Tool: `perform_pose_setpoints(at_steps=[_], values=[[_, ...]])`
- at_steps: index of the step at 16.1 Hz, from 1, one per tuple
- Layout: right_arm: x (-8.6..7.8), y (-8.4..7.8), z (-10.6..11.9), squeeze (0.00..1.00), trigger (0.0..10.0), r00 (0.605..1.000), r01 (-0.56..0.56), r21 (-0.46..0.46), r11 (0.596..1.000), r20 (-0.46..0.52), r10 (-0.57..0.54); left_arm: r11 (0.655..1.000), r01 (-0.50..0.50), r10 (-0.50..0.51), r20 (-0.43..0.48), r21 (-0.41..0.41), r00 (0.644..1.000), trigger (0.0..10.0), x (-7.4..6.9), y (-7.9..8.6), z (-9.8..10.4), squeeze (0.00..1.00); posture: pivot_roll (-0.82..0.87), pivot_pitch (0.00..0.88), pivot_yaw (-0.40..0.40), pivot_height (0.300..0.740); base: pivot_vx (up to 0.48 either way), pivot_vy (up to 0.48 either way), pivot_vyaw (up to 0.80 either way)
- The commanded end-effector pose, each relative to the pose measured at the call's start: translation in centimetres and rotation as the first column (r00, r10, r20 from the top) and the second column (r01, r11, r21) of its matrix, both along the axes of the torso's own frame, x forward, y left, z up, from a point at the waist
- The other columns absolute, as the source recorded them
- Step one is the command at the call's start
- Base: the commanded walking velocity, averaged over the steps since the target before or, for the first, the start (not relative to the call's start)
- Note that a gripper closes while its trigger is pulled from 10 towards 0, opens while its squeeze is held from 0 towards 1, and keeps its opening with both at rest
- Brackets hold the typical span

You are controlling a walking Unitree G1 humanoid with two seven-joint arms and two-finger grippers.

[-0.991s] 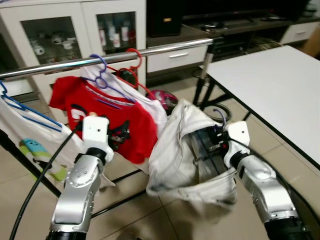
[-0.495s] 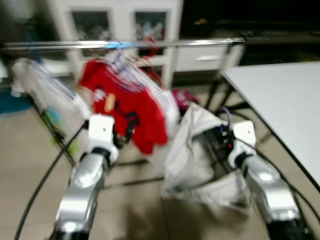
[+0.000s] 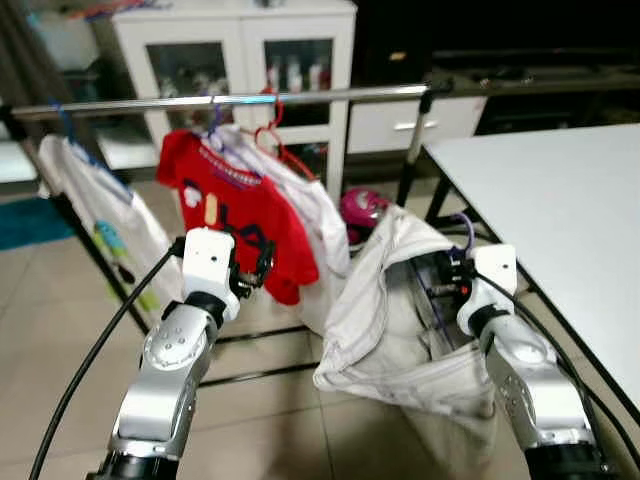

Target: Hang hanger

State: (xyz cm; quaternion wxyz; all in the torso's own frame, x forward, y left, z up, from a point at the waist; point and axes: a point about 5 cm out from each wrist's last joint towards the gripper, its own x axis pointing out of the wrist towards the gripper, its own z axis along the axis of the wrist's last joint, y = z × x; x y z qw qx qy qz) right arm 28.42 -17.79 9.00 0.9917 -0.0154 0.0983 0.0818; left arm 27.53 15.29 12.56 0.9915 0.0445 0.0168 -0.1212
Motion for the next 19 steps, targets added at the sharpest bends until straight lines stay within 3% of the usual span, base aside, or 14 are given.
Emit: perform_pose_setpoints(at_steps=[1, 6, 13, 19], values=[[0.5, 0.2, 1.6, 0.00, 10.0, 0.997, -0.003, 0.007, 1.000, 0.072, 0.003, 1.000, 0.013, -0.013, 0.005, 0.011, 1.000, 10.0, 0.3, 0.1, 0.1, 0.00, 0.06, 0.000, 0.005, 0.740, 0.424, 0.000, 0.00], [1.2, 0.6, 2.0, 0.00, 10.0, 0.995, -0.040, -0.050, 0.998, 0.086, 0.044, 0.999, 0.033, -0.034, 0.022, 0.017, 0.999, 10.0, 0.2, 0.1, 0.4, 0.00, 0.06, 0.000, 0.001, 0.740, 0.438, 0.000, 0.00], [2.3, 0.9, 2.6, 0.00, 10.0, 0.993, -0.045, -0.065, 0.997, 0.109, 0.052, 0.999, 0.041, -0.042, 0.031, 0.035, 0.999, 10.0, 0.1, 0.2, 0.5, 0.00, 0.09, 0.000, -0.015, 0.740, 0.445, 0.000, 0.80], [2.7, -0.3, 3.3, 0.00, 10.0, 0.989, -0.004, -0.049, 0.999, 0.146, 0.011, 0.995, 0.092, -0.094, 0.041, 0.048, 0.995, 10.0, 0.1, -0.2, 0.7, 0.00, 0.08, 0.000, -0.017, 0.740, 0.347, 0.000, 0.00]])
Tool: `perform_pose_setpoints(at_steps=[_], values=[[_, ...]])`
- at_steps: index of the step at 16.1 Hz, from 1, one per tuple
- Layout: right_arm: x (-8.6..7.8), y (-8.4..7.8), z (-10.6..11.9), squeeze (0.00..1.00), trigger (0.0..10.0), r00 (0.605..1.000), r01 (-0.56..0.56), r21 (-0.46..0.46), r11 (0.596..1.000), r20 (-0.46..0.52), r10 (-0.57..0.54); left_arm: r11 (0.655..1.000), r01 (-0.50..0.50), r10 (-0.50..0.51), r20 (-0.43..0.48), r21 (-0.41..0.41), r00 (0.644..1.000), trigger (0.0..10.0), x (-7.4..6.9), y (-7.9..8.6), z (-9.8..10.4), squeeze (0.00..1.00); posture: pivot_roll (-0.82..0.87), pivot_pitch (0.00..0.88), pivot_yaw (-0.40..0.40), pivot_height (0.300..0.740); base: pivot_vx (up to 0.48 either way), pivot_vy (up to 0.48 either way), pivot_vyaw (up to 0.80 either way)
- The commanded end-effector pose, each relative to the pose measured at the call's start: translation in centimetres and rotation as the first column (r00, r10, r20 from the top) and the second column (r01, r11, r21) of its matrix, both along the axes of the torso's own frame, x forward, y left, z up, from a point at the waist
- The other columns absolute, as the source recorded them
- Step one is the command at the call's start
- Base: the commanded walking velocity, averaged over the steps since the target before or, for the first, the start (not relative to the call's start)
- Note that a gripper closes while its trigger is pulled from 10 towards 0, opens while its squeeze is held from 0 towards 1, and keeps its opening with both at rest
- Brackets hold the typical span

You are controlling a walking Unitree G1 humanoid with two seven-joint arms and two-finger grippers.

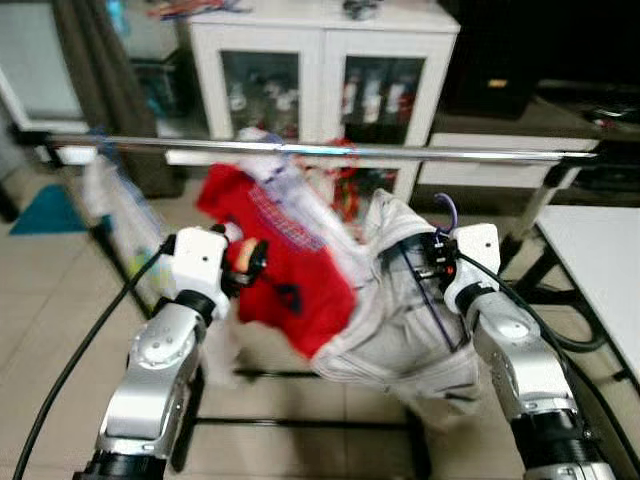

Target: Hang hanger

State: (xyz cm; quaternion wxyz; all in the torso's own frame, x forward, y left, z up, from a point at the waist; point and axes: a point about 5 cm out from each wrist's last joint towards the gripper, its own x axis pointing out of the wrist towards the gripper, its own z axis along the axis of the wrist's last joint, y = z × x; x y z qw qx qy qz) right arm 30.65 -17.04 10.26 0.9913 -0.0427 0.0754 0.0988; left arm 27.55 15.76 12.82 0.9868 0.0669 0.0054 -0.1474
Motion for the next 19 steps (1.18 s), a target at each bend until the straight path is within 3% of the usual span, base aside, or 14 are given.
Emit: perform_pose_setpoints(at_steps=[1, 4, 9, 11, 16, 19], values=[[0.6, -1.5, 2.5, 0.00, 10.0, 0.992, 0.045, 0.008, 0.999, 0.121, -0.046, 0.997, 0.082, -0.082, 0.038, 0.002, 0.996, 10.0, -0.1, -1.0, 0.7, 0.00, 0.08, 0.000, -0.018, 0.740, 0.000, 0.000, 0.00], [0.6, -2.0, 3.5, 0.00, 10.0, 0.980, 0.059, 0.063, 0.996, 0.188, -0.070, 0.964, 0.259, -0.254, 0.087, -0.054, 0.963, 10.0, -0.7, -2.5, 1.5, 0.00, 0.08, 0.000, -0.032, 0.740, 0.000, 0.000, 0.00], [2.0, -2.8, 4.5, 0.00, 10.0, 0.974, 0.093, 0.120, 0.988, 0.194, -0.115, 0.896, 0.443, -0.443, 0.050, 0.001, 0.895, 10.0, -0.7, -4.4, 1.2, 0.00, 0.07, 0.000, -0.025, 0.740, 0.000, 0.000, 0.00], [2.4, -2.8, 4.9, 0.00, 10.0, 0.975, 0.078, 0.134, 0.988, 0.198, -0.104, 0.880, 0.474, -0.474, 0.042, 0.013, 0.880, 10.0, -0.8, -4.6, 1.2, 0.00, 0.07, 0.000, -0.026, 0.740, 0.000, 0.000, 0.00], [6.8, -2.4, 5.7, 0.00, 10.0, 0.996, 0.067, 0.027, 0.997, 0.054, -0.068, 0.849, 0.528, -0.528, 0.019, 0.011, 0.849, 10.0, -0.7, -4.8, 1.4, 0.00, 0.06, 0.000, -0.023, 0.740, 0.000, 0.000, 0.00], [8.0, -2.5, 6.6, 0.00, 10.0, 0.994, 0.093, 0.018, 0.996, 0.048, -0.093, 0.844, 0.536, -0.536, 0.012, 0.013, 0.844, 10.0, -0.8, -4.8, 1.3, 0.00, 0.07, 0.000, -0.033, 0.740, 0.000, 0.000, 0.00]])
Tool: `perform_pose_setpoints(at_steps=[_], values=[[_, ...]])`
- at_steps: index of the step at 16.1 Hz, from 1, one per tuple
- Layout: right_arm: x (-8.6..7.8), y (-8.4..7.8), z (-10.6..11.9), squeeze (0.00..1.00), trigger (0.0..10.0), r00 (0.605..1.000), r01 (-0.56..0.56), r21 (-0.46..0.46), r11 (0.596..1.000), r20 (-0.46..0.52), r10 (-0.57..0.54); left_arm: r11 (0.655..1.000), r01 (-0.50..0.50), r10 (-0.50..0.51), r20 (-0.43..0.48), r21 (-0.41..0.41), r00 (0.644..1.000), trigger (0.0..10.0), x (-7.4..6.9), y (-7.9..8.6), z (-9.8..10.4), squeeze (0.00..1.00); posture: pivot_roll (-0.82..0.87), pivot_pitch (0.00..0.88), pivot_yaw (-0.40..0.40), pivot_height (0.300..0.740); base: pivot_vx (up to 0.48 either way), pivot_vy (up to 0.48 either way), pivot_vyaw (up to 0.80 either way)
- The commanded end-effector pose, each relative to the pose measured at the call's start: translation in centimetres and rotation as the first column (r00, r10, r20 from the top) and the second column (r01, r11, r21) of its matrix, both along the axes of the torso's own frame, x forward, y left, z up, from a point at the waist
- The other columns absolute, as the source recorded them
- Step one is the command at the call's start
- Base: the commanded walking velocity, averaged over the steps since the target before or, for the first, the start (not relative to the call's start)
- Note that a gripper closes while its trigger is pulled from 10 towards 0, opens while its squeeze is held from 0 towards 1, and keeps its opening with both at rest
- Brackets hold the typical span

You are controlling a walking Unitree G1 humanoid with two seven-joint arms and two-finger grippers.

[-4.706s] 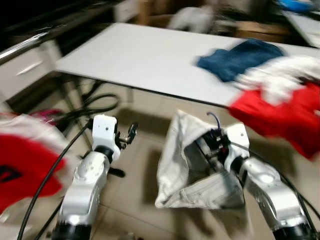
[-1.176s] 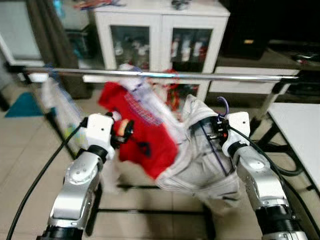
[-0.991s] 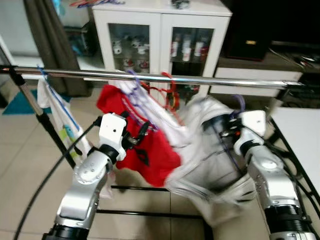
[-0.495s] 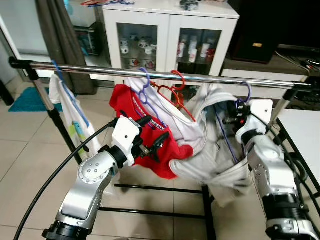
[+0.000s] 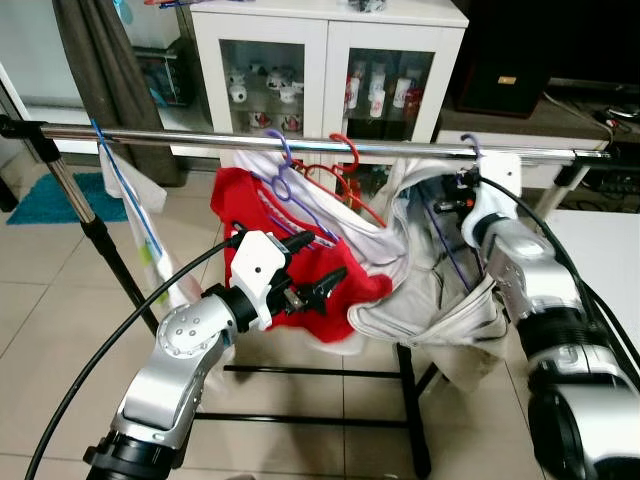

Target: Hang hanger

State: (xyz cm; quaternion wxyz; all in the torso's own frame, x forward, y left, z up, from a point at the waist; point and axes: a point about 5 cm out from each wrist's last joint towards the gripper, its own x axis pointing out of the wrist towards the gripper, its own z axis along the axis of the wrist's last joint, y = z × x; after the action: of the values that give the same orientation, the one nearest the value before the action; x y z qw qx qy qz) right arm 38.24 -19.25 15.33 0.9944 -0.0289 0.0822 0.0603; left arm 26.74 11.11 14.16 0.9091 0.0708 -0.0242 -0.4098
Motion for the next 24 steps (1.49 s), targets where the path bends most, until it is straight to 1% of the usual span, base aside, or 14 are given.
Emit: perform_pose_setpoints(at_steps=[1, 3, 4, 6, 7, 8, 10, 11, 13, 14, 16, 20, 21, 24], values=[[0.6, -0.2, 1.6, 0.00, 10.0, 0.998, 0.010, 0.000, 1.000, 0.059, -0.010, 1.000, 0.013, -0.013, -0.009, 0.006, 1.000, 10.0, -0.1, -0.1, 0.0, 0.00, 0.08, 0.000, -0.039, 0.740, 0.000, 0.000, 0.00], [0.7, -0.1, 1.5, 0.00, 10.0, 0.999, -0.001, -0.002, 1.000, 0.049, 0.001, 1.000, 0.010, -0.010, -0.012, 0.008, 1.000, 10.0, -0.2, 0.0, -0.1, 0.00, 0.08, 0.000, -0.044, 0.740, 0.000, 0.000, 0.00], [0.6, -0.1, 0.2, 0.00, 10.0, 0.999, -0.017, -0.024, 1.000, -0.034, 0.016, 1.000, 0.014, -0.014, -0.019, 0.004, 1.000, 10.0, -0.3, 0.0, -0.1, 0.00, 0.08, 0.000, -0.044, 0.740, 0.000, 0.000, 0.00], [0.5, -0.3, -0.7, 0.00, 10.0, 0.996, -0.011, -0.040, 0.999, -0.091, 0.007, 0.999, 0.036, -0.036, -0.034, -0.009, 0.999, 10.0, -0.4, -0.1, -0.1, 0.00, 0.08, 0.000, -0.040, 0.740, 0.000, 0.000, 0.00], [0.2, -0.5, -1.1, 0.34, 10.0, 0.995, -0.006, -0.002, 1.000, -0.103, 0.006, 0.996, 0.077, -0.080, -0.069, -0.046, 0.994, 10.0, -0.7, -0.3, 0.1, 0.00, 0.08, 0.000, -0.039, 0.740, 0.000, 0.000, 0.00], [0.0, -0.6, -1.2, 1.00, 10.0, 0.996, -0.014, 0.030, 0.999, -0.091, 0.016, 0.993, 0.099, -0.104, -0.080, -0.064, 0.991, 10.0, -0.9, -0.4, 0.2, 0.00, 0.07, 0.000, -0.036, 0.740, 0.000, 0.000, 0.00], [-0.5, -0.6, 0.2, 1.00, 10.0, 0.996, -0.080, 0.088, 0.993, 0.032, 0.077, 0.990, 0.124, -0.129, -0.074, -0.069, 0.989, 10.0, -1.2, -0.6, 0.3, 0.00, 0.07, 0.000, -0.032, 0.740, 0.000, 0.000, 0.00], [-0.5, -0.6, 0.2, 1.00, 10.0, 0.996, -0.080, 0.088, 0.993, 0.032, 0.077, 0.990, 0.124, -0.129, -0.074, -0.069, 0.989, 10.0, -1.2, -0.6, 0.3, 0.00, 0.07, 0.000, -0.032, 0.740, 0.000, 0.000, 0.00], [-2.2, -0.6, 1.2, 1.00, 10.0, 0.972, -0.217, 0.084, 0.973, 0.111, 0.207, 0.992, 0.118, -0.122, -0.068, -0.054, 0.990, 10.0, -1.1, -0.5, 0.3, 0.00, 0.06, 0.000, -0.023, 0.740, 0.000, 0.000, 0.00], [-4.0, -0.9, 2.3, 1.00, 10.0, 0.944, -0.308, 0.115, 0.944, 0.157, 0.289, 0.995, 0.085, -0.088, -0.059, -0.057, 0.994, 10.0, -0.6, -0.1, 0.4, 0.00, 0.05, 0.000, -0.019, 0.740, 0.000, 0.000, 0.00], [-6.9, -2.1, 4.0, 1.00, 10.0, 0.899, -0.424, 0.112, 0.899, 0.169, 0.403, 0.997, 0.011, -0.015, -0.056, -0.071, 0.998, 10.0, -0.2, 0.7, 0.5, 0.00, 0.03, 0.000, -0.006, 0.740, 0.000, 0.000, 0.00], [-10.3, -3.6, 5.6, 1.00, 10.0, 0.838, -0.539, 0.145, 0.829, 0.189, 0.512, 0.994, -0.088, 0.083, -0.079, -0.063, 0.993, 10.0, -0.1, 1.7, 0.1, 0.00, 0.00, 0.000, 0.013, 0.740, 0.000, 0.000, 0.00], [-11.4, -3.5, 5.8, 1.00, 10.0, 0.834, -0.542, 0.114, 0.833, 0.197, 0.516, 0.981, -0.191, 0.190, -0.070, -0.012, 0.979, 10.0, 0.1, 2.7, 0.1, 0.00, -0.01, 0.000, 0.013, 0.740, 0.000, 0.000, 0.00], [-12.0, -2.6, 5.7, 1.00, 10.0, 0.861, -0.491, 0.094, 0.866, 0.207, 0.465, 0.942, -0.331, 0.332, -0.020, 0.048, 0.943, 10.0, 0.7, 4.4, 0.3, 0.00, -0.01, 0.000, 0.013, 0.740, 0.000, 0.000, 0.00]])
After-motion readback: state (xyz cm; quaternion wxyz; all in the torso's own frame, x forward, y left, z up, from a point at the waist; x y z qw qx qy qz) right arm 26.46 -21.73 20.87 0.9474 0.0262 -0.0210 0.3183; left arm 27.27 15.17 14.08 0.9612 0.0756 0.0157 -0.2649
